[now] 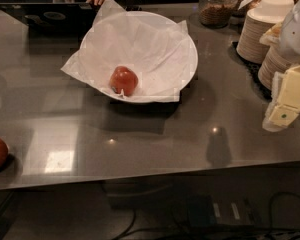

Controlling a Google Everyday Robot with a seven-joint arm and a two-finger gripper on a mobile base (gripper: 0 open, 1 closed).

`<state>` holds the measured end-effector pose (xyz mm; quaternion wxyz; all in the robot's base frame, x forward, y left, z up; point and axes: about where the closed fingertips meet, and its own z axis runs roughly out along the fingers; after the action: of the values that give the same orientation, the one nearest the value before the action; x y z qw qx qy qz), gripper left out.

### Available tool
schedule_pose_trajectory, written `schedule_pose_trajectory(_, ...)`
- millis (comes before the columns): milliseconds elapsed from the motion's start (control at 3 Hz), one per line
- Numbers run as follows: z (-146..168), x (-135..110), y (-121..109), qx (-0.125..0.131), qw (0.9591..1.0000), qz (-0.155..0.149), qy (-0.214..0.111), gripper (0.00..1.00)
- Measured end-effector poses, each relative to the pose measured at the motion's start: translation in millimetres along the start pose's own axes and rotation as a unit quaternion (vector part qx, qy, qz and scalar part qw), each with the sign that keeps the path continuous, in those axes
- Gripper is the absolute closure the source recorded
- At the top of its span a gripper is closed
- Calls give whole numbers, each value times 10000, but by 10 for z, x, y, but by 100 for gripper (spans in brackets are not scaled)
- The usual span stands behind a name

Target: Pick apple from white bowl

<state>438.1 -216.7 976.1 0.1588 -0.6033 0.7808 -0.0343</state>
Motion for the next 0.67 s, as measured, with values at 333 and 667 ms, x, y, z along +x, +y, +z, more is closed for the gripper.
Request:
schedule_pose_trajectory(333,0,-1,0,0,10000,0,-1,0)
schedule_pose_trajectory(667,34,-118,5,16,9999,63,-154,0)
